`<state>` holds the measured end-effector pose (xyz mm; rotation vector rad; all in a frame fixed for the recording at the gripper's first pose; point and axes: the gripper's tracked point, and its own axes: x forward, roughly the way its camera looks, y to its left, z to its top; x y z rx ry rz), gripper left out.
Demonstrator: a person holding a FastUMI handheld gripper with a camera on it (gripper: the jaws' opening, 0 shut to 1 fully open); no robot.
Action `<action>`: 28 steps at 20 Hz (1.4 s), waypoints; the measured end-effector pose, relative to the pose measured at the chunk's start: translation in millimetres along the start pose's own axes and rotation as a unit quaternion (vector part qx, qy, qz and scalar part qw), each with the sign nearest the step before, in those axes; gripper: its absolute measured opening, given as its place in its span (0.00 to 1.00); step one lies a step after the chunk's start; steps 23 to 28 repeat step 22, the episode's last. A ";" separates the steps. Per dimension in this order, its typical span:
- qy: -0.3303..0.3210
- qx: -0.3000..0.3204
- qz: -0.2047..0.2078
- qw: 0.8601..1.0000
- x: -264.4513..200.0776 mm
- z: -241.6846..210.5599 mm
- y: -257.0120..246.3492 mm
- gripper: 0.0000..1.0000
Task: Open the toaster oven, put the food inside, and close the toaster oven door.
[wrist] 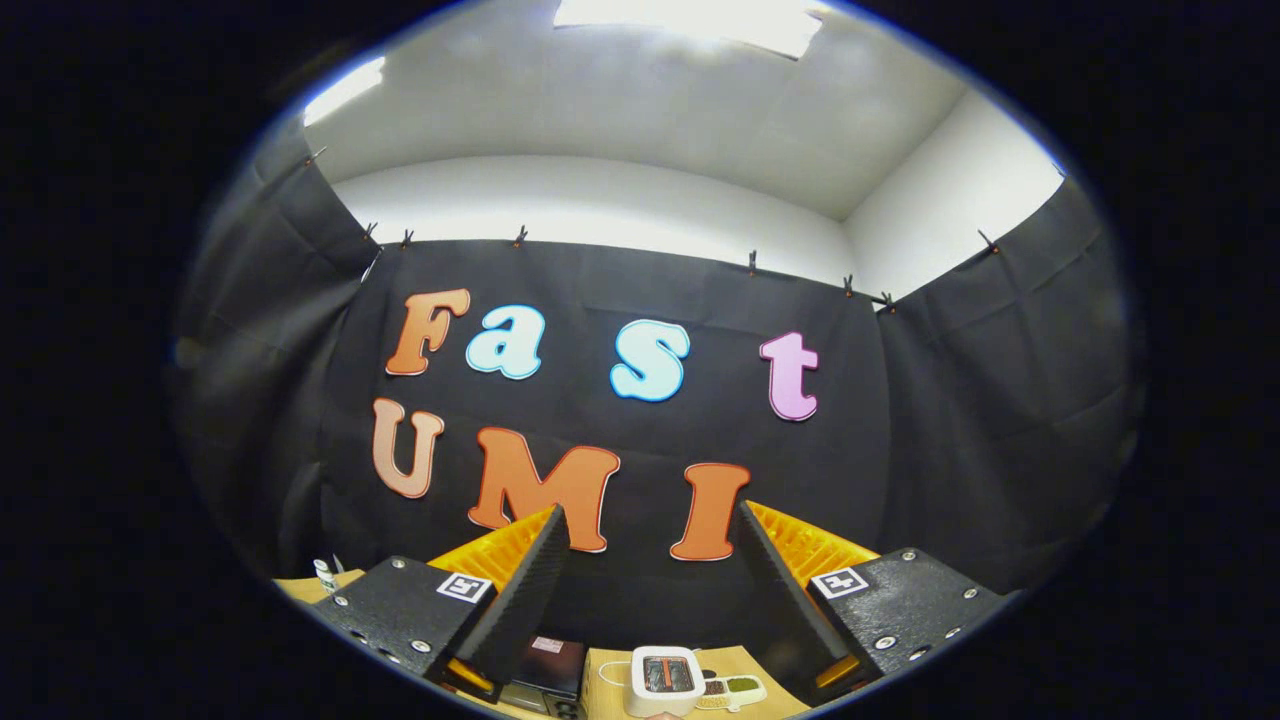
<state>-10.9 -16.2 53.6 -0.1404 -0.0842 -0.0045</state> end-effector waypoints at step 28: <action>0.008 0.026 0.027 0.999 16.9 -18.4 21.3 1.00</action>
